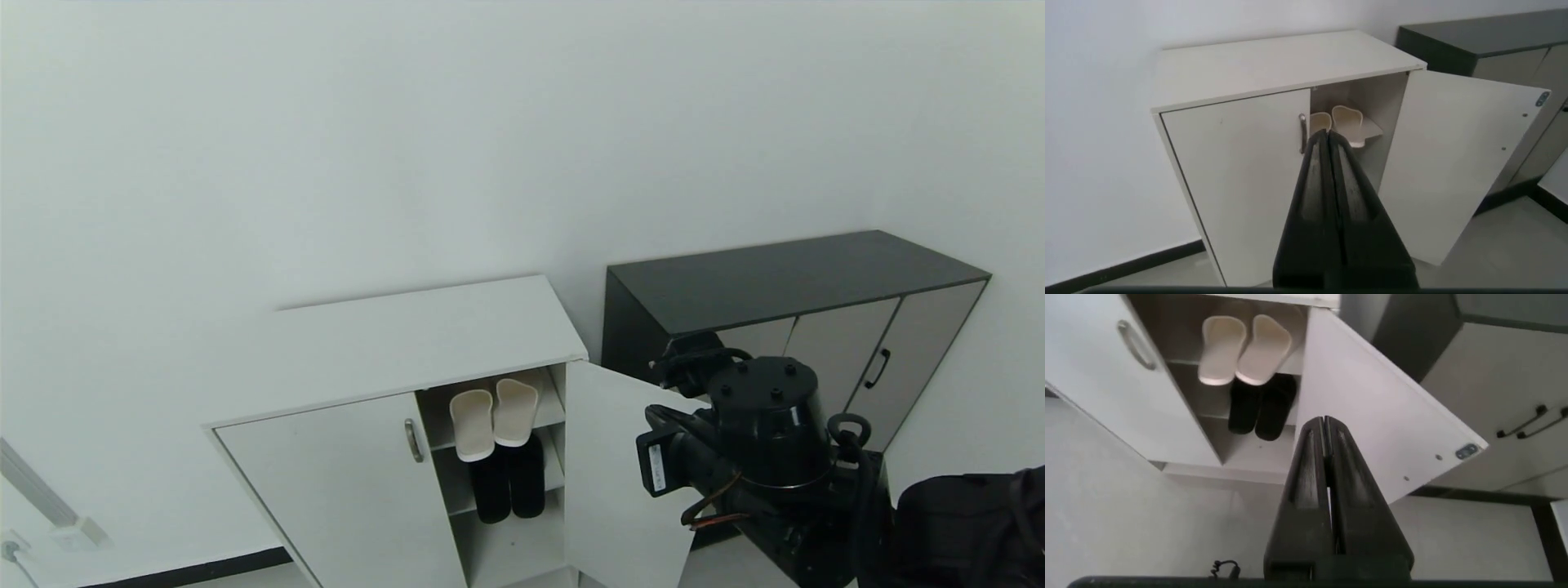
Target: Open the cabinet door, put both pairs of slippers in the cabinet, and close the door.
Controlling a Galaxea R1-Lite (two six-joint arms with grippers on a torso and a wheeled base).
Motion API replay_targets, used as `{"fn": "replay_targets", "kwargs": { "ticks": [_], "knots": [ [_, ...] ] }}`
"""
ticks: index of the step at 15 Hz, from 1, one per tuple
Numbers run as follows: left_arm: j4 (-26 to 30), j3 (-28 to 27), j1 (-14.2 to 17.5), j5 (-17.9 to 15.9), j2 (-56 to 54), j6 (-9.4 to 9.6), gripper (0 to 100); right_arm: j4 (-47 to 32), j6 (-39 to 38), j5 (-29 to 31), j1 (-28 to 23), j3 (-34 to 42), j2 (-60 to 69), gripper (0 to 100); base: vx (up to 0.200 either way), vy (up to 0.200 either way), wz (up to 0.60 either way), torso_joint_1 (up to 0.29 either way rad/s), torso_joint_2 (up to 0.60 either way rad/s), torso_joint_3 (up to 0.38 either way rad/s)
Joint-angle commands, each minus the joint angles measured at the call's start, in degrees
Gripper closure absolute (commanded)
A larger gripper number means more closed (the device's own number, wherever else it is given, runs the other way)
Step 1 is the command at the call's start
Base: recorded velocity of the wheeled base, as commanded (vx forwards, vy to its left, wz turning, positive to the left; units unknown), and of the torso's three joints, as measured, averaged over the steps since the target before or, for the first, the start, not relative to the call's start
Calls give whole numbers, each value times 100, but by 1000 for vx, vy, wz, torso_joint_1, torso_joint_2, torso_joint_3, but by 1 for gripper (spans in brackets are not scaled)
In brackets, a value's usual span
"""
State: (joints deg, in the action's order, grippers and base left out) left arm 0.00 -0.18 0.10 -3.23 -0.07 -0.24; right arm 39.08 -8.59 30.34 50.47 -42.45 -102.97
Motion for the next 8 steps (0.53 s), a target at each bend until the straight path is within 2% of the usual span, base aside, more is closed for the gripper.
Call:
{"fn": "replay_targets", "kwargs": {
  "ticks": [1, 5, 8],
  "knots": [
    [0, 1, -1, -2, 7, -2, 100, 3, -2, -2, 16, 0, -12, 100, -200, 0, 0, 2, 2, 7],
    [0, 1, -1, -11, 7, -2, 100, 3, -2, -2, -20, -9, -21, 100, -200, 0, 0, 1, 6, 2],
    [0, 1, -1, -11, 7, -2, 100, 3, -11, -20, -143, -71, -65, 100, 0, 0, 0, 0, 0, 0]
  ]
}}
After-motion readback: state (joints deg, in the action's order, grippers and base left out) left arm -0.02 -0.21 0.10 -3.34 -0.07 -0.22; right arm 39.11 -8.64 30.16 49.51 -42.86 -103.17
